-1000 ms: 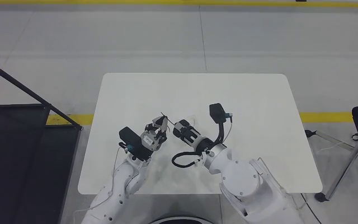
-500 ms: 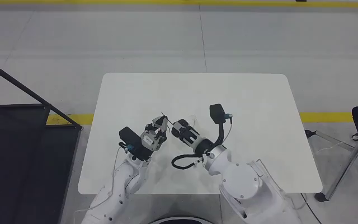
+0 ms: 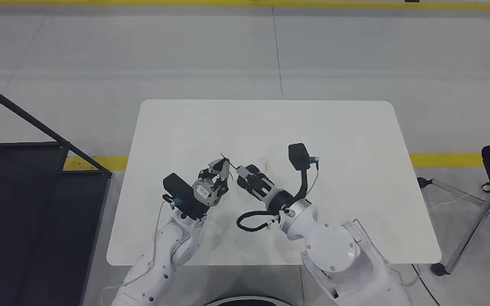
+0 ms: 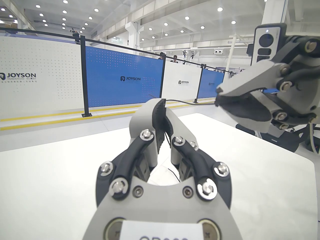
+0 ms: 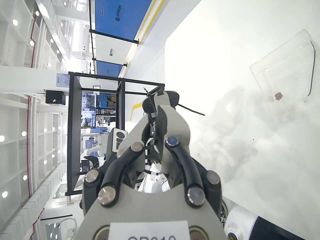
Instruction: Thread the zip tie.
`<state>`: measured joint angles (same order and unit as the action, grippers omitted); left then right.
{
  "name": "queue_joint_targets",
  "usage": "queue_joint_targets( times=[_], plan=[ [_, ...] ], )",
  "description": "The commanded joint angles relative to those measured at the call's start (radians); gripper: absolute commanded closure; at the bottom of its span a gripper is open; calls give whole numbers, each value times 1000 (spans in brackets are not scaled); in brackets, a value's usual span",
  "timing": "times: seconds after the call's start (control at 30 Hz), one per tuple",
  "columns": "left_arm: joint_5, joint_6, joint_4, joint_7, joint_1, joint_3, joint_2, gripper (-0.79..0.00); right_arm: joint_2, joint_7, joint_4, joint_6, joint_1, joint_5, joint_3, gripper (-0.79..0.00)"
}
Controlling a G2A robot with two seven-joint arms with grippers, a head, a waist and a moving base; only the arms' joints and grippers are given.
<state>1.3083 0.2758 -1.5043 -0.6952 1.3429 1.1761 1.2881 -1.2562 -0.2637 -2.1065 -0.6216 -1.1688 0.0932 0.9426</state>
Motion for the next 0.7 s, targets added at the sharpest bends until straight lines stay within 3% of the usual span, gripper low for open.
queue_joint_targets(
  times=[0.0,0.67],
  plan=[
    [0,0,0,0,0,0,0,0,-2,-1,1,-3,1,2,-1,-314],
    [0,0,0,0,0,0,0,0,-20,-15,18,-10,12,39,-20,-169]
  ],
)
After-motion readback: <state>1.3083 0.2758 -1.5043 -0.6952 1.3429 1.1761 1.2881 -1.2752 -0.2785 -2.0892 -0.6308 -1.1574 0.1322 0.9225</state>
